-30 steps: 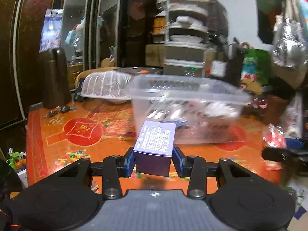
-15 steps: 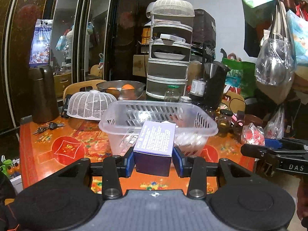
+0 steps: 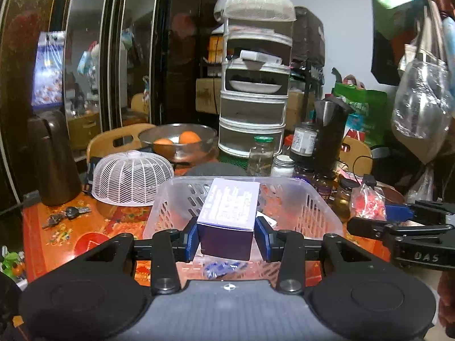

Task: Organize objects
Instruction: 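Carry the purple cube box with the left tool while the right tool carries the candy bag to the basket, then open the left tool inside the basket while the right tool releases the candy bag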

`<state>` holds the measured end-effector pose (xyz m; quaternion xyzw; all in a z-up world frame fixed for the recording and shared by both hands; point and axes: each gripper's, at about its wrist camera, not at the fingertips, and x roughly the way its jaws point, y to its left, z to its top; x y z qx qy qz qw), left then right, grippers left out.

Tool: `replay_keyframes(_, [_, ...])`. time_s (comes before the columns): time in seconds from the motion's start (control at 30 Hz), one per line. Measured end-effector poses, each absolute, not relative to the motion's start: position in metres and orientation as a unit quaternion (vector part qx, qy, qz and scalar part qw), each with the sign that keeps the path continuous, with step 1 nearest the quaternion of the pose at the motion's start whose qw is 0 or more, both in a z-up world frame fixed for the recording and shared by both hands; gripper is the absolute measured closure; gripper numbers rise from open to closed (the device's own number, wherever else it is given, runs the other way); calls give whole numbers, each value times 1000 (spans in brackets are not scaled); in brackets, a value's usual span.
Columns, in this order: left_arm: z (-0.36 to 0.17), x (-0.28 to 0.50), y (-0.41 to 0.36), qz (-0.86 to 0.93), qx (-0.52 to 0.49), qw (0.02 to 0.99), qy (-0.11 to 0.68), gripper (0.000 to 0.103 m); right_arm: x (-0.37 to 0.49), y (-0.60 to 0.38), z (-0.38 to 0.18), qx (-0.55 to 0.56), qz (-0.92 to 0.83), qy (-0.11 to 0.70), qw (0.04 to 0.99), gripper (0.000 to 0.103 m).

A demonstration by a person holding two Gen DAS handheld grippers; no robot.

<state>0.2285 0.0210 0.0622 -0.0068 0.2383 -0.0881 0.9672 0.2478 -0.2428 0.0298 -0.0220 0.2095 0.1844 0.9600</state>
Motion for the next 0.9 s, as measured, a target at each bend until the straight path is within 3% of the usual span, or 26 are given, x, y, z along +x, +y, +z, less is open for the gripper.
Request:
replay_keyframes(0.8, [15,343,16,-52,-8,946,320,58,353,-211,-8,-54,167,306,936,46])
replay_keyframes(0.87, [11,346,16,-53,-5,946,320,56,355,-212,-8,-52,163,306,937,43])
replay_keyframes(0.9, [9,347,16,-53,-6,947,318,54,354,-212,-8,-50,163,304,937,32])
